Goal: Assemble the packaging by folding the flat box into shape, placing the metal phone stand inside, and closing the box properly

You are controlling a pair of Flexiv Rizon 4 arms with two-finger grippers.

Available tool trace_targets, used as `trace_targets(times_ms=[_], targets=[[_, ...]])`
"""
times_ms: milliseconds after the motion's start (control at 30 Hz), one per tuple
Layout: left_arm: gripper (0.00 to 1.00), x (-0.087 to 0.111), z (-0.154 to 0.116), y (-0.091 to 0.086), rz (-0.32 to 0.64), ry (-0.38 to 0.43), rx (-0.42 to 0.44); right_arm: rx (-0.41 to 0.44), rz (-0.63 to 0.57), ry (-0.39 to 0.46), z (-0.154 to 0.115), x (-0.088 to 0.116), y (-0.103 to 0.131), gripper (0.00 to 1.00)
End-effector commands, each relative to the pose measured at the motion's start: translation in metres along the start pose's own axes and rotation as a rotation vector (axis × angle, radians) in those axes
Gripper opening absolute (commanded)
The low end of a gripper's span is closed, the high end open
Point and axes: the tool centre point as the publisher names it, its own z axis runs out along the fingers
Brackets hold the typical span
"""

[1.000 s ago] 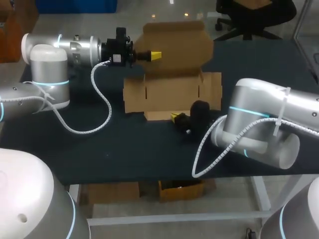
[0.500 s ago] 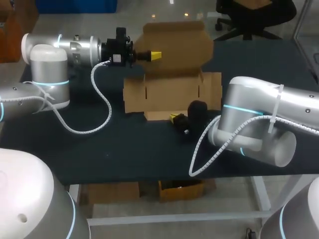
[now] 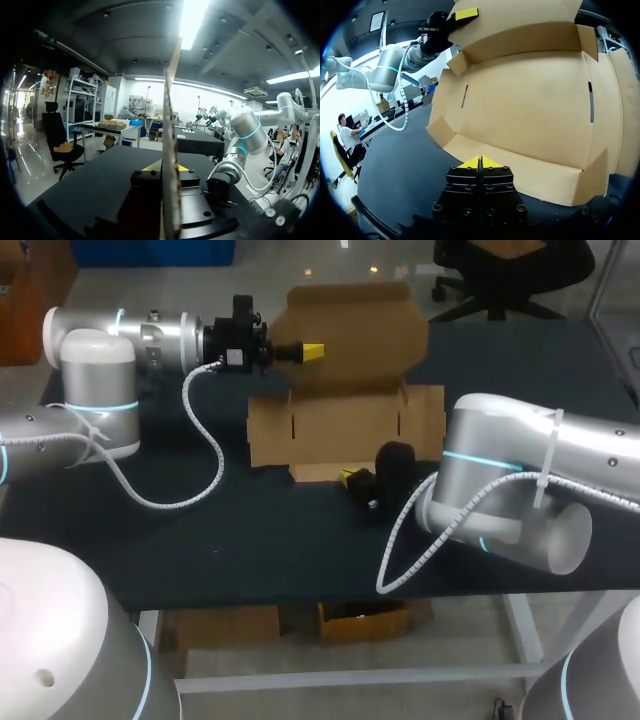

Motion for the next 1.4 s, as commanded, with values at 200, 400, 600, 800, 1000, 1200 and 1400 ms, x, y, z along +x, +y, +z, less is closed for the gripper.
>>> trace_targets(times_ms=[200, 400, 600, 800, 1000, 1200, 1400], targets=[[0.0, 0.0, 0.0, 0.002, 0.001, 0.004, 0.003, -0.005, 0.0, -0.008, 0.003, 0.001, -0.003, 0.0], [0.0, 0.0, 0.0, 0.002, 0.001, 0.004, 0.003, -0.005, 0.0, -0.008, 0.003, 0.001, -0.003, 0.0], [0.0, 0.0, 0.0, 0.002, 0.001, 0.004, 0.003, -0.005, 0.0, -0.008, 0.003, 0.001, -0.003, 0.0], [0.0, 0.0, 0.0, 0.002, 0.001, 0.004, 0.003, -0.005, 0.0, -0.008, 0.003, 0.001, -0.003, 0.0], [0.0, 0.007, 0.0, 0.003, 0.009, 0.01, 0.003, -0.005, 0.0, -0.008, 0.003, 0.001, -0.003, 0.0], [0.0, 0.015, -0.002, 0.005, 0.007, 0.008, 0.002, -0.005, 0.0, -0.008, 0.003, 0.001, -0.003, 0.0], [0.0, 0.022, -0.001, 0.007, -0.002, 0.007, -0.01, -0.005, 0.0, -0.008, 0.003, 0.001, -0.003, 0.0]])
